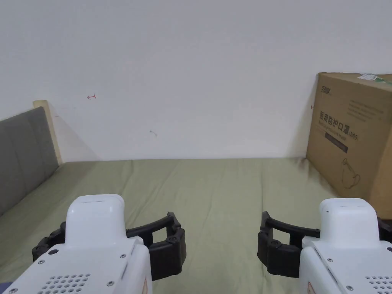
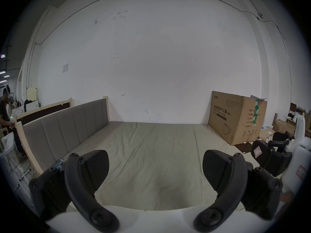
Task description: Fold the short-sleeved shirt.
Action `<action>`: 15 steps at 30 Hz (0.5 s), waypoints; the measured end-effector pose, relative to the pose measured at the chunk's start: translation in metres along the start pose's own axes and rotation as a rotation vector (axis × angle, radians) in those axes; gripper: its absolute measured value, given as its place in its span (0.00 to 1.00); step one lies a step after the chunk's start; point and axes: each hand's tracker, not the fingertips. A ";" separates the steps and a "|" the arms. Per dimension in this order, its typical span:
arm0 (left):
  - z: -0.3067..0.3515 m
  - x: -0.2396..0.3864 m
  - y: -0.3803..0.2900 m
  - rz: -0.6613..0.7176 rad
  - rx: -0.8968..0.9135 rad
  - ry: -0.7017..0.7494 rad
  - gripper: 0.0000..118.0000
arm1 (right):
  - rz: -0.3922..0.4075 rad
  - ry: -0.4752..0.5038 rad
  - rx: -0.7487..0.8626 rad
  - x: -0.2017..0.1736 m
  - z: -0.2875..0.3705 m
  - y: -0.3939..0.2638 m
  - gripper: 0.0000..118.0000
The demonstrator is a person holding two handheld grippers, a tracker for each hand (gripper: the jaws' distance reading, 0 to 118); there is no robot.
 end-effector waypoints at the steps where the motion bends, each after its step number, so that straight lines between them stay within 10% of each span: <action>1: 0.000 0.000 0.001 0.003 -0.009 0.004 0.96 | -0.003 0.007 -0.003 0.000 0.000 0.000 1.00; 15: -0.010 0.004 -0.004 -0.011 -0.033 0.011 0.96 | -0.017 0.010 -0.026 0.006 -0.006 -0.002 1.00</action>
